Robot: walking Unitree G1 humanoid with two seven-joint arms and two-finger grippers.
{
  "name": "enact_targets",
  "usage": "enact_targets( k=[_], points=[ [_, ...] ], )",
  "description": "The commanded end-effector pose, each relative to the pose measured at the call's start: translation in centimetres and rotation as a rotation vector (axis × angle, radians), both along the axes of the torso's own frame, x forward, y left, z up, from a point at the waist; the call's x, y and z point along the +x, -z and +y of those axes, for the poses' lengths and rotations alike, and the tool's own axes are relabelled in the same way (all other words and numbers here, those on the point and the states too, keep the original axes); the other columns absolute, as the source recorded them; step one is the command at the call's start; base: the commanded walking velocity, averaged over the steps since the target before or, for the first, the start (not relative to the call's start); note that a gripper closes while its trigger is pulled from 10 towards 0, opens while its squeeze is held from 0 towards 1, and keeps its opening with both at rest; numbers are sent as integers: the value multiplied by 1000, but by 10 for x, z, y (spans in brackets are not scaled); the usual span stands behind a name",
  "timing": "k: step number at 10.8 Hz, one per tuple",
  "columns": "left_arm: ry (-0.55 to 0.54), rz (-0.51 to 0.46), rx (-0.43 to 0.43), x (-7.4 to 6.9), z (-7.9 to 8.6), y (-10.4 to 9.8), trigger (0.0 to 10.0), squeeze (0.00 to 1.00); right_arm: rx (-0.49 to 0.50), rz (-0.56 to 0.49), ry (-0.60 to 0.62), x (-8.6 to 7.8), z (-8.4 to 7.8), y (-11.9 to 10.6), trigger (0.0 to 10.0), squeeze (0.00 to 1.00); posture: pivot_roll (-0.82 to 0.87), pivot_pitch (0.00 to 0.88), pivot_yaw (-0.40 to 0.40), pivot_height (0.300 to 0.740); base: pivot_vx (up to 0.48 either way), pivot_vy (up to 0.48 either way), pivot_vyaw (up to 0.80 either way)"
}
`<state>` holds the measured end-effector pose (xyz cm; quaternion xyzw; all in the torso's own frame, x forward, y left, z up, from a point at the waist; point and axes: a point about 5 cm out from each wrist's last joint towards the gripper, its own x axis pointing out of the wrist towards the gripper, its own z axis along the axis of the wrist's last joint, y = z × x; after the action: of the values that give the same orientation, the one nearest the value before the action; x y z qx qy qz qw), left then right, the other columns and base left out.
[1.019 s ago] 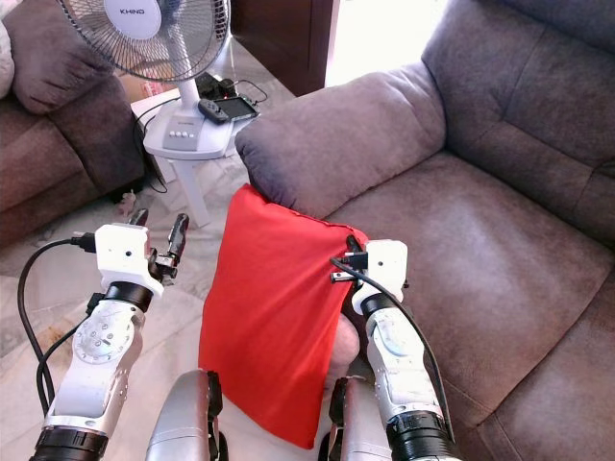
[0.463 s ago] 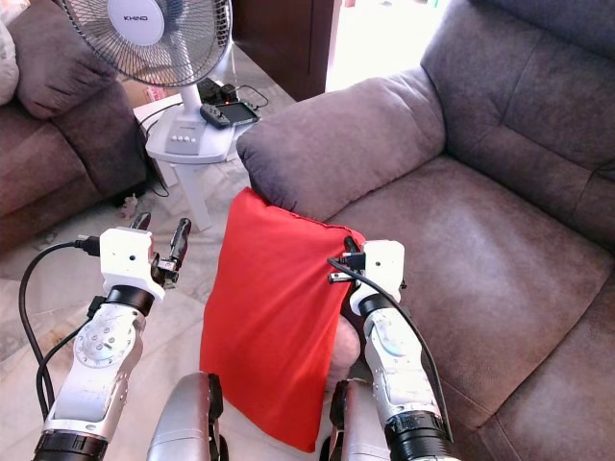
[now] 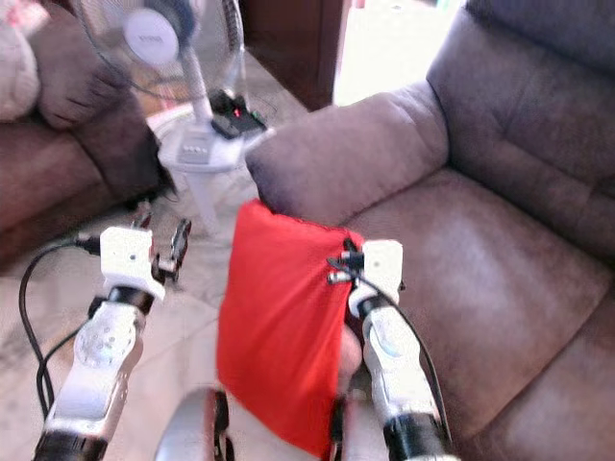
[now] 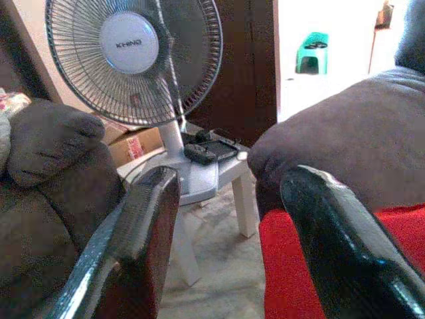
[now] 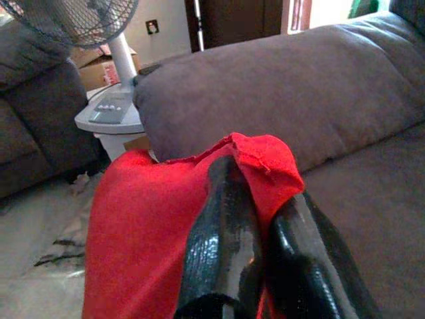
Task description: Move the pillow to the sofa from floor
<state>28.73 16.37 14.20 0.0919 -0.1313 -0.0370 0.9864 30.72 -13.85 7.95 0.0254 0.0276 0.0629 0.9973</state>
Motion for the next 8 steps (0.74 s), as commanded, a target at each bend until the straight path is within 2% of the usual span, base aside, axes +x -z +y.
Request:
enact_targets(
  k=[1,2,8],
  points=[
    [8,-8,2,0,-2,-4,10000,0,14,-152,36,11,-6,-34,10000,0,107,82,-45,726,0,0,0],
    [9,-9,2,1,-2,-4,10000,0,15,-152,35,12,-6,-34,10000,0,108,82,-45,740,0,0,0],
    [4,-20,9,2,1,-8,10000,0,22,-154,22,14,-1,-36,10000,0,122,76,-45,740,0,0,0]
  ],
)
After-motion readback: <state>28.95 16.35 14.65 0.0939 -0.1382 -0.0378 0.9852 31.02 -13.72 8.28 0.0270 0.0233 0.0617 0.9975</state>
